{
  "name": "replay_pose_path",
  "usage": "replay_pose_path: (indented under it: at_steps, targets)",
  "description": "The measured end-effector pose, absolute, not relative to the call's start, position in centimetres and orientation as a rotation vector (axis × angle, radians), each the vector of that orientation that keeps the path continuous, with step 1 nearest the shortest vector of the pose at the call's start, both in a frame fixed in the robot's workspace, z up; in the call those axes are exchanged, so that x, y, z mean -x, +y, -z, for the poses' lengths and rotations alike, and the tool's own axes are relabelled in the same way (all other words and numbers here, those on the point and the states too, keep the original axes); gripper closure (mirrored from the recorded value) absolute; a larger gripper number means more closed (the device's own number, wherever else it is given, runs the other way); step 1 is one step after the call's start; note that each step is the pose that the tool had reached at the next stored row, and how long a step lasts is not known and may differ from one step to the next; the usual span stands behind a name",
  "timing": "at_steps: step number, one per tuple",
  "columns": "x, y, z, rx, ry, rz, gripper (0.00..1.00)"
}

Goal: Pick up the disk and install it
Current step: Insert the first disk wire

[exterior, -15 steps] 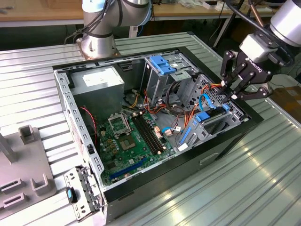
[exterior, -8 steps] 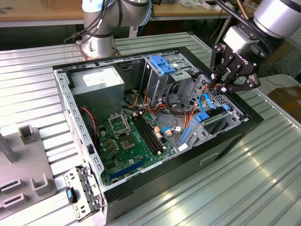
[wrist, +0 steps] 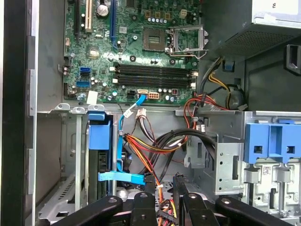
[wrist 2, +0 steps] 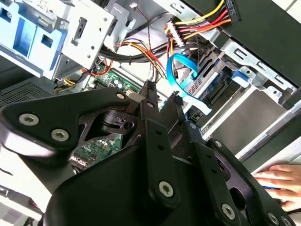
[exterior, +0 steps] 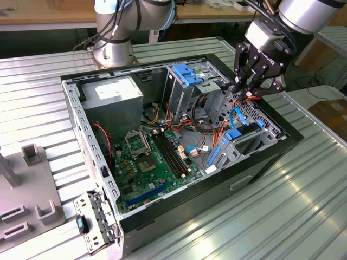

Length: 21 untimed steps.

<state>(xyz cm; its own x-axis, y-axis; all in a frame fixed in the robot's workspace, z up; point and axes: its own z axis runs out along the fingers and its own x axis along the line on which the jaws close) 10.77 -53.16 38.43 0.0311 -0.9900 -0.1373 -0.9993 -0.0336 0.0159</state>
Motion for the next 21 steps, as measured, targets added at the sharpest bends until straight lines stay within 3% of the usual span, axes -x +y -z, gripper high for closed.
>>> replay_pose_path:
  at_steps: [13, 21]
  targets:
    - [-11.5, -53.0, -38.4, 2.193, 2.123, -0.168, 0.71]
    - [-11.6, -55.6, -38.4, 2.193, 2.123, -0.168, 0.71]
